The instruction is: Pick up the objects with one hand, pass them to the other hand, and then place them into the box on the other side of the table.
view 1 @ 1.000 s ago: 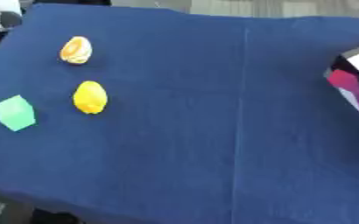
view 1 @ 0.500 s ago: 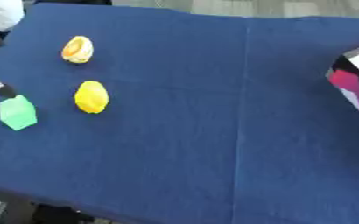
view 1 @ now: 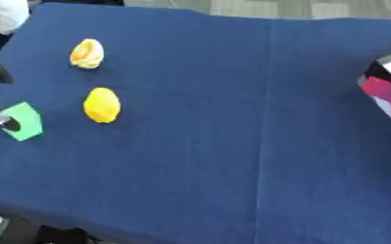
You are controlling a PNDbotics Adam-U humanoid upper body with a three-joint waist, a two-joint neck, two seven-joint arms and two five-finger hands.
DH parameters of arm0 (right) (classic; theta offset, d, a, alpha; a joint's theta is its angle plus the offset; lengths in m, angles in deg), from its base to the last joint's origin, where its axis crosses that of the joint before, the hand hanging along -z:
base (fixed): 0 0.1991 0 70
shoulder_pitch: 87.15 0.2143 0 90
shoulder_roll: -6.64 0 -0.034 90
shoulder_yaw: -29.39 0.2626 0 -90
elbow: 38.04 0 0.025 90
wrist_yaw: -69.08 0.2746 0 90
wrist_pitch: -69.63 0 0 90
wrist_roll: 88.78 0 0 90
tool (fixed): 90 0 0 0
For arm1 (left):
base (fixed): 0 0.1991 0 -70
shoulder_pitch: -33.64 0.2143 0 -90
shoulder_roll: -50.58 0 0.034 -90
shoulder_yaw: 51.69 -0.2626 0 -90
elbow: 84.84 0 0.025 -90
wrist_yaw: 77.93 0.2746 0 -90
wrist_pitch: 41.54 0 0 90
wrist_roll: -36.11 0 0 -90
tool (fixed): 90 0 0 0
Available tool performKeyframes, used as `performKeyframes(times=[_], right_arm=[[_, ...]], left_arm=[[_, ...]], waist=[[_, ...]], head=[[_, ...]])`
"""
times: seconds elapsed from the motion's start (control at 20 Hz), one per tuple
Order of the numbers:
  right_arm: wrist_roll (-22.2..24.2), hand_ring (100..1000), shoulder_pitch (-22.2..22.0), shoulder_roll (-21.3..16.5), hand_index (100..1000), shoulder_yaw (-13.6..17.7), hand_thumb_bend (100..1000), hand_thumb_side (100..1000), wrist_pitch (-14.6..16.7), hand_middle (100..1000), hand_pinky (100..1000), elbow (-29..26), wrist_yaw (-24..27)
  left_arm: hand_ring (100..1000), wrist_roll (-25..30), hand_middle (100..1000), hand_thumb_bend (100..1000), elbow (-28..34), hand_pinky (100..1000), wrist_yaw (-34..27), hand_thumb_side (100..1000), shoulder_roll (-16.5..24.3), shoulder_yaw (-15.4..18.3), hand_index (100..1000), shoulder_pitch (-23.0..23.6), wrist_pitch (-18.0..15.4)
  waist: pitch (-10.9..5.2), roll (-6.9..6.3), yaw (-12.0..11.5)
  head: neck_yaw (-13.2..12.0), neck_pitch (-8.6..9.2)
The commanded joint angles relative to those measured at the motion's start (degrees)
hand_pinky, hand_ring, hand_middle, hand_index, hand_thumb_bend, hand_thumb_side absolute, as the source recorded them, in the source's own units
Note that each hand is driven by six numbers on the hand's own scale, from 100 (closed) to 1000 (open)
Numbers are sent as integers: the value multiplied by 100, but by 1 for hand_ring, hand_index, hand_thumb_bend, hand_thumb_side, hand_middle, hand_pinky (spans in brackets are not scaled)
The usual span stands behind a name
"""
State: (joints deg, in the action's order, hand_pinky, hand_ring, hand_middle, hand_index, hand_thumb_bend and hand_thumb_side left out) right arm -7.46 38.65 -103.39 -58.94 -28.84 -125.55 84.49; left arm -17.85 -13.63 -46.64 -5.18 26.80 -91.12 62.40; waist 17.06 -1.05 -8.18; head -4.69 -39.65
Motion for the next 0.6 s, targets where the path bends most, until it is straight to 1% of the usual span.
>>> performKeyframes(times=[0.05, 0.2, 0.25, 0.3, 0.45, 0.5, 0.6], right_arm=[[0, 793, 85, -99, 903, 44, 549, 301, 8, 763, 822, -94, -15], [-3, 792, 82, -92, 903, 44, 551, 300, 6, 763, 822, -97, -10], [-3, 792, 77, -86, 903, 45, 543, 294, 3, 763, 822, -94, -11], [-4, 792, 74, -80, 903, 46, 552, 300, 1, 763, 822, -94, -12], [-8, 792, 64, -83, 903, 51, 550, 301, 2, 763, 822, -93, -18], [-14, 792, 60, -86, 903, 55, 551, 301, 3, 762, 822, -91, -18], [-27, 790, 49, -89, 903, 65, 551, 300, 6, 760, 821, -87, -16]], left_arm=[[843, -128, 750, 849, -226, 837, 186, 215, -7, -33, 772, -161, -99], [839, -239, 744, 820, -368, 832, 412, 182, -157, -83, 761, -248, -220], [840, -264, 743, 841, -418, 832, 460, 169, -201, -94, 760, -268, -259], [841, -263, 744, 802, -460, 833, 502, 158, -232, -107, 762, -278, -301], [846, -156, 745, 788, -525, 837, 605, 132, -261, -118, 762, -282, -407], [847, -117, 745, 775, -537, 837, 633, 111, -258, -105, 763, -277, -423], [846, -58, 742, 765, -563, 836, 680, 110, -251, -71, 756, -270, -426]], waist=[[-147, -54, 3], [-138, -49, 3], [-134, -48, 4], [-128, -48, 9], [-119, -49, 14], [-116, -51, 12], [-111, -54, 6]], head=[[-35, 27], [-51, 30], [-60, 36], [-71, 44], [-90, 46], [-94, 47], [-103, 47]])
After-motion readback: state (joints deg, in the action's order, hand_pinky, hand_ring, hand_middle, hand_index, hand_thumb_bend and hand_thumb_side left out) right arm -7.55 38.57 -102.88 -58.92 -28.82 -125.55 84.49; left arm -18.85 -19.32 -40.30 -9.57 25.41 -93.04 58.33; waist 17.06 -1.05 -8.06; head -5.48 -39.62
